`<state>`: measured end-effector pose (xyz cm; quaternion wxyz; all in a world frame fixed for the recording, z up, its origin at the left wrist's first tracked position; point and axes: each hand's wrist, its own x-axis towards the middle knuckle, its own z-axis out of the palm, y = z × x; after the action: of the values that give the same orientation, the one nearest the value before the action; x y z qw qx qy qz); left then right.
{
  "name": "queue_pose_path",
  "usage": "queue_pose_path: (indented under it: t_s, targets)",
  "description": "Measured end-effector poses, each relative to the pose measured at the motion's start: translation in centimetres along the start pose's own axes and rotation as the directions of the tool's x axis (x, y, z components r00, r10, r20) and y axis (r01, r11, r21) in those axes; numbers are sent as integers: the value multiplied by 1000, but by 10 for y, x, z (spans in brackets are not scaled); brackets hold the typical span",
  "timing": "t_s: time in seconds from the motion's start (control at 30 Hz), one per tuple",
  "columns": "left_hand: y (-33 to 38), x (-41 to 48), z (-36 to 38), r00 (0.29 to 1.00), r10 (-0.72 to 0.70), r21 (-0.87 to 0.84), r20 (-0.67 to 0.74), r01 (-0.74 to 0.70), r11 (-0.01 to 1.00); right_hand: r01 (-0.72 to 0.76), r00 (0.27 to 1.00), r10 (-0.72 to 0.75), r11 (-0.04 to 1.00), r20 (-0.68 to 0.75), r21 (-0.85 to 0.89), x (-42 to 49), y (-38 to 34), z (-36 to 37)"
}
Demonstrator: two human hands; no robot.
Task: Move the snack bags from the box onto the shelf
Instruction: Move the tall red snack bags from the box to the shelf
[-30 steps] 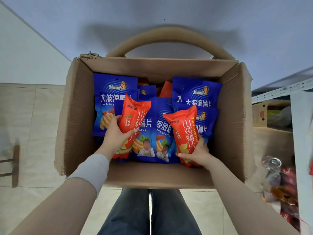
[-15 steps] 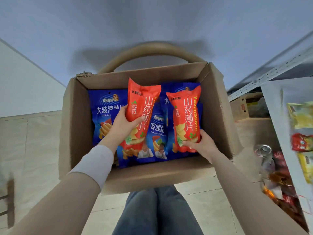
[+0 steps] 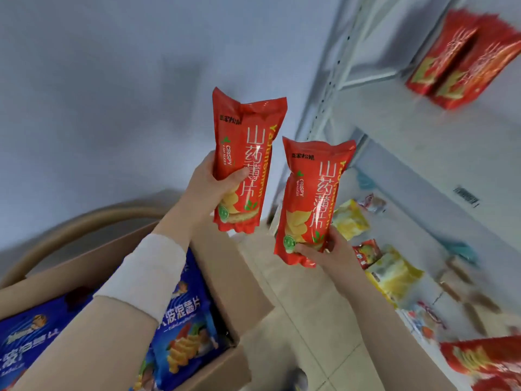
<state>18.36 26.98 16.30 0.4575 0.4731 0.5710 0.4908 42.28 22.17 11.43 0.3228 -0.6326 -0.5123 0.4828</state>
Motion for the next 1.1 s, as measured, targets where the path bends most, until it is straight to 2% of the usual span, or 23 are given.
queue_pose_path:
  t_s: [0.27,0.5,0.67,0.87,1.1]
  targets:
    - [86,103,192,972,146,14,182,-151,988,137,968,-132,990,-214,11,76,-27,-187]
    - [141,190,304,912,260,-23,317,-266,964,210,898,-180,977,-401,33,150,-43,-294]
    - [157,268,358,869,288,-38,402,-298,954,238,866,-181,969,-466,66,216,-50,-335]
    - [162,384,416,807,234,-19,542,-266,964,188,822,-118,980,-556,69,317,-61,-358]
    - [146,485,465,759,214,-51,615,-232,971,162,759,-79,984,-647,70,406,-63,-377]
